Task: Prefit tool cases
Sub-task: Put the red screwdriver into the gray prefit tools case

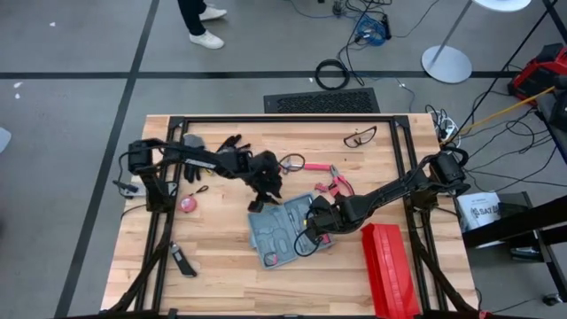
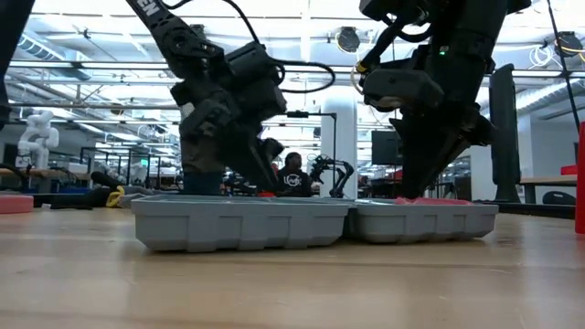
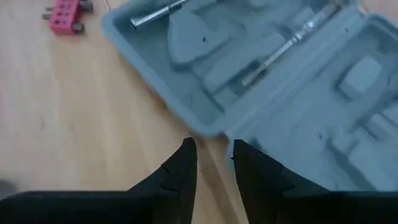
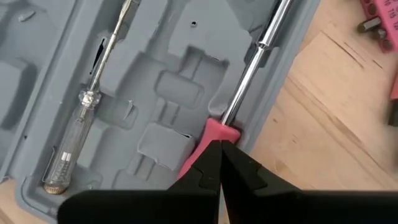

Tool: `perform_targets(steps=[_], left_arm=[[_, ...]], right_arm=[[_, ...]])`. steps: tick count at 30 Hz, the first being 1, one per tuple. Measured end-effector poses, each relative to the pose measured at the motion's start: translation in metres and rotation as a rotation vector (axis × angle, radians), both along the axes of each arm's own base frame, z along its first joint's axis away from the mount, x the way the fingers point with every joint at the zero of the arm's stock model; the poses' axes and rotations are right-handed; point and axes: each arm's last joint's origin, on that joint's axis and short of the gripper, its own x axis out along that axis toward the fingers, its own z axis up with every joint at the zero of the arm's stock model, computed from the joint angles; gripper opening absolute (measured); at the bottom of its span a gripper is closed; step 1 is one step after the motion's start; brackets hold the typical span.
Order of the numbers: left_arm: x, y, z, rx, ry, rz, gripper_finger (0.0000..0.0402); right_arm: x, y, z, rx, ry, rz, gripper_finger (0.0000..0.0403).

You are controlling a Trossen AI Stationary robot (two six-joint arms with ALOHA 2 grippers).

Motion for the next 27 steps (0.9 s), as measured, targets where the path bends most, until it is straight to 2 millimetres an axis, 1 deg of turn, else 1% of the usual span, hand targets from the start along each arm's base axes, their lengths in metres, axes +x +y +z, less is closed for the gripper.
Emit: perform_targets(steps=[3, 6, 11, 17, 22, 25, 27], left_arm=[[0.006, -0.007, -0.011, -0.007, 0.004, -0.016, 0.009], [0.01, -0.008, -0.017, -0.029, 0.0, 0.001, 0.0067], [0.013, -0.007, -0.021, -0.046, -0.002, 0.009, 0.0041], [0.006, -0.002, -0.009, -0.033, 0.012, 0.062, 0.0039], [0.005, -0.002, -0.006, -0.02, 0.007, 0.069, 0.004], [0.005, -0.001, -0.006, -0.019, 0.007, 0.067, 0.0041], [0.005, -0.001, -0.006, -0.019, 0.006, 0.067, 0.0041]], right_arm=[[0.0, 0.0, 0.0, -0.013, -0.009, -0.002, 0.0], [0.001, 0.0, 0.0, -0.016, -0.013, 0.0, 0.0], [0.002, 0.0, 0.001, -0.02, -0.02, 0.012, 0.0], [-0.007, 0.006, 0.013, -0.019, -0.023, 0.002, 0.0], [-0.017, 0.007, 0.032, -0.134, 0.072, -0.058, 0.0], [-0.018, 0.002, 0.033, -0.147, 0.1, -0.072, 0.0], [-0.017, -0.005, 0.027, -0.155, 0.114, -0.085, 0.0]])
